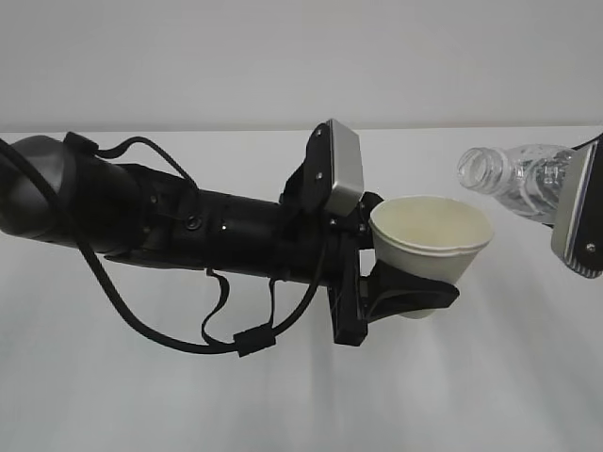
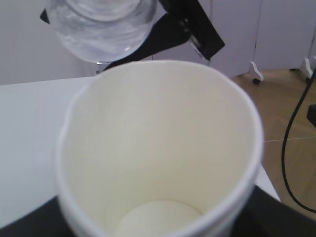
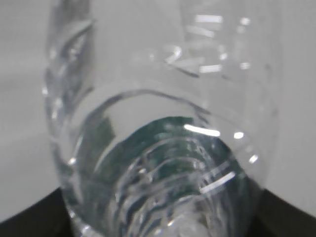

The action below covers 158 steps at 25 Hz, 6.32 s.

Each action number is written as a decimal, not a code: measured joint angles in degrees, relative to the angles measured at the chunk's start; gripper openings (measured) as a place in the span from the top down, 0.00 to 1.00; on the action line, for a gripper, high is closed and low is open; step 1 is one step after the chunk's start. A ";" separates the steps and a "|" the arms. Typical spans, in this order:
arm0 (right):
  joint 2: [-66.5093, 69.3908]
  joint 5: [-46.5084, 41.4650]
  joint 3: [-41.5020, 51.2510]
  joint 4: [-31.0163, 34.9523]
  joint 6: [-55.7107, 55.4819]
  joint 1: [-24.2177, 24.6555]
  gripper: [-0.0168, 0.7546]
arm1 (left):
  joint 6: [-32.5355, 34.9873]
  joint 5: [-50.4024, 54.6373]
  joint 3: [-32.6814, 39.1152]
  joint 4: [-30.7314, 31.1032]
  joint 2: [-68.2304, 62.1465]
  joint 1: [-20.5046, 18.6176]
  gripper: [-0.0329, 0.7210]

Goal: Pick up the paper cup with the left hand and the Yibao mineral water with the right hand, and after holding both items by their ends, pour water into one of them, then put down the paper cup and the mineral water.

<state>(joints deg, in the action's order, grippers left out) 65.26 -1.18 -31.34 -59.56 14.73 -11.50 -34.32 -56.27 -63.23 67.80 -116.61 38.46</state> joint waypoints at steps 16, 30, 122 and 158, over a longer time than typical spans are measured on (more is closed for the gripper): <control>0.00 0.00 -0.85 -2.49 0.00 0.00 0.37 | 0.00 0.00 0.00 -0.98 0.00 0.00 0.38; 0.00 0.00 -1.10 -5.89 0.00 0.00 0.37 | 0.00 0.00 0.00 -0.98 0.00 0.04 0.38; 0.00 0.44 -2.21 -16.94 -0.45 0.00 0.37 | 0.00 0.13 0.00 -1.41 0.00 2.52 0.38; 0.00 0.57 -2.21 -19.52 -0.98 0.00 0.37 | 0.00 2.48 0.00 -1.41 0.00 2.52 0.38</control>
<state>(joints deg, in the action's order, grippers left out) 65.26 -0.62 -33.56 -79.08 13.75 -11.50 -34.32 -53.79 -63.23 66.39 -116.61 40.98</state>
